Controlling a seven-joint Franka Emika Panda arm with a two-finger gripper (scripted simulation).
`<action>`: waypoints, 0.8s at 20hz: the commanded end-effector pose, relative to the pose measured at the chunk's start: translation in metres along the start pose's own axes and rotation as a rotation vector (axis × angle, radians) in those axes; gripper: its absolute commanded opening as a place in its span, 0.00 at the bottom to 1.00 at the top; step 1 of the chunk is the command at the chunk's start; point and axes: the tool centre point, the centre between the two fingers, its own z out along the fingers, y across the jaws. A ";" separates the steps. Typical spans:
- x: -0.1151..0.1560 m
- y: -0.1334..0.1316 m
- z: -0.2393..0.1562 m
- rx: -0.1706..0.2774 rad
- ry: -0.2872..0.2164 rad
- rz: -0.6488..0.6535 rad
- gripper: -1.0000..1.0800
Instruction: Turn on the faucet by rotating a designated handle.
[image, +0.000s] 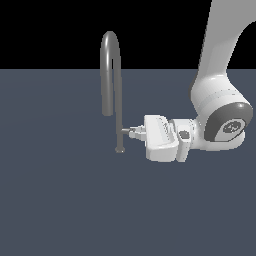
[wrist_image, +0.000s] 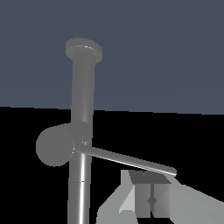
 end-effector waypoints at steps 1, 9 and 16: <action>0.017 0.006 0.000 0.001 0.002 0.018 0.00; 0.028 0.001 0.000 -0.002 -0.004 0.000 0.00; 0.059 -0.002 0.000 -0.001 0.000 0.024 0.00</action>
